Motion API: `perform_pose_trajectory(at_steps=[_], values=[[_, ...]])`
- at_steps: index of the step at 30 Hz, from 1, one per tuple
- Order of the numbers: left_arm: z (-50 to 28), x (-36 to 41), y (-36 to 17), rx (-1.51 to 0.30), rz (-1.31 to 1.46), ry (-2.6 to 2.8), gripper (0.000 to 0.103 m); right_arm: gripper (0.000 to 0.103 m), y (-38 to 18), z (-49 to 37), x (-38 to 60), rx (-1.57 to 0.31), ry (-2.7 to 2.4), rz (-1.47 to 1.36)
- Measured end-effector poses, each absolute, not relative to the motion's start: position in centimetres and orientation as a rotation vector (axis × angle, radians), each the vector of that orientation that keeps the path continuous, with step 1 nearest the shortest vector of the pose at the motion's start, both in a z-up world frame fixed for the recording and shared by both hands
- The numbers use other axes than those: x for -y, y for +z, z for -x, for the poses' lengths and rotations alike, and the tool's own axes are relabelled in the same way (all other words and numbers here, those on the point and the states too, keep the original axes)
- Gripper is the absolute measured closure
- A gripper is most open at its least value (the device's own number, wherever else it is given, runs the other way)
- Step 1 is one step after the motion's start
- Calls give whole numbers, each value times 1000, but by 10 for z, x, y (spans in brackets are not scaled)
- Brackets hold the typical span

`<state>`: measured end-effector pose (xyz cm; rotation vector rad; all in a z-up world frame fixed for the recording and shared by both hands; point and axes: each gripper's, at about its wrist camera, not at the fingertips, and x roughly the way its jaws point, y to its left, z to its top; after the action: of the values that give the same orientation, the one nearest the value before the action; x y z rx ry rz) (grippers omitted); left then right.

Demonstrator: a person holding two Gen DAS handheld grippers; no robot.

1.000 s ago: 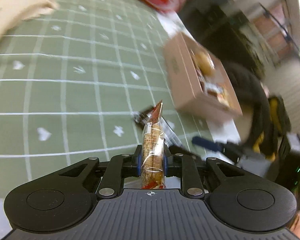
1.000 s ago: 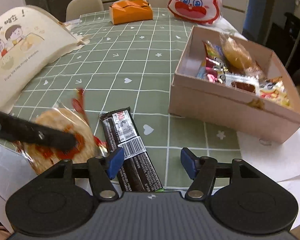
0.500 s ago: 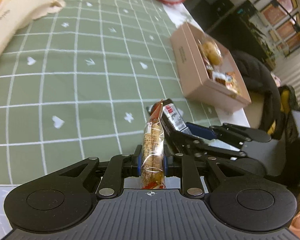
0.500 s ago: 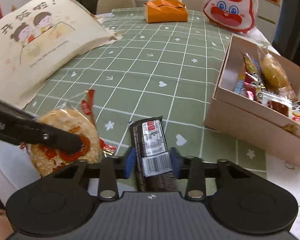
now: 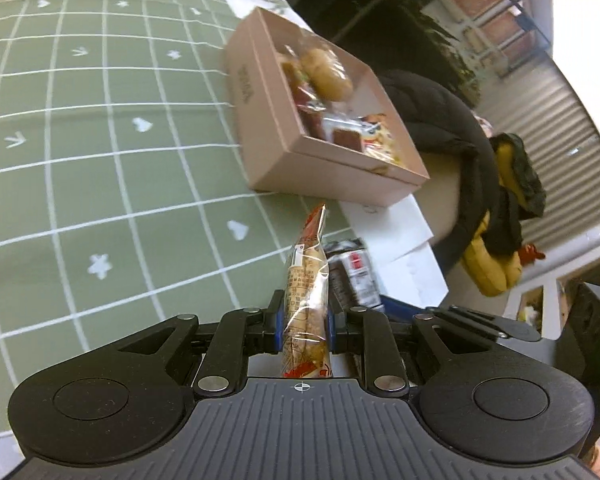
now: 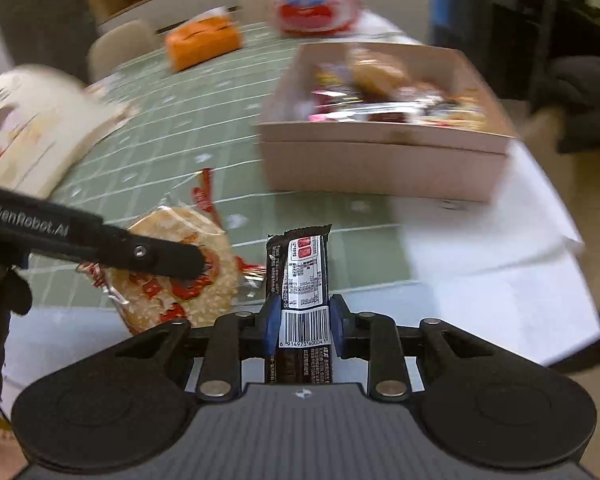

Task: Organize snacks
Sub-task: 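Carry the chocolate bar with the right tool while the left tool carries the cracker to the box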

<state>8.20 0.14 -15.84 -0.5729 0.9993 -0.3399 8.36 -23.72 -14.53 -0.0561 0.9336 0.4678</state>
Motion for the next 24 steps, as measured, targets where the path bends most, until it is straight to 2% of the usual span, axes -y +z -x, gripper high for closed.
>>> perform_pose_trajectory(at_steps=[6, 8, 9, 13, 17, 18, 19, 21, 22, 24], values=[[-86, -7, -134, -985, 647, -366, 80, 78, -124, -86, 261, -877, 397, -44], [-94, -10, -112, -937, 678, -401, 80, 95, -108, -83, 268, -832, 390, -56], [-99, -10, -99, -900, 660, -411, 80, 96, -99, -83, 271, -811, 398, -67], [-128, -13, -61, -776, 647, -404, 80, 96, -58, -101, 282, -702, 401, -139], [-144, -11, -61, -772, 671, -389, 80, 94, -55, -129, 269, -700, 414, -110], [-143, -7, -63, -781, 657, -375, 80, 88, -61, -134, 264, -716, 405, -102], [-142, -4, -66, -791, 650, -367, 80, 76, -69, -136, 259, -738, 381, -98], [-137, -1, -75, -815, 655, -369, 80, 59, -88, -136, 253, -779, 310, -80], [-136, 0, -79, -829, 655, -362, 80, 54, -100, -132, 250, -797, 283, -69], [-135, -2, -88, -853, 644, -341, 80, 53, -122, -126, 247, -853, 251, -64]])
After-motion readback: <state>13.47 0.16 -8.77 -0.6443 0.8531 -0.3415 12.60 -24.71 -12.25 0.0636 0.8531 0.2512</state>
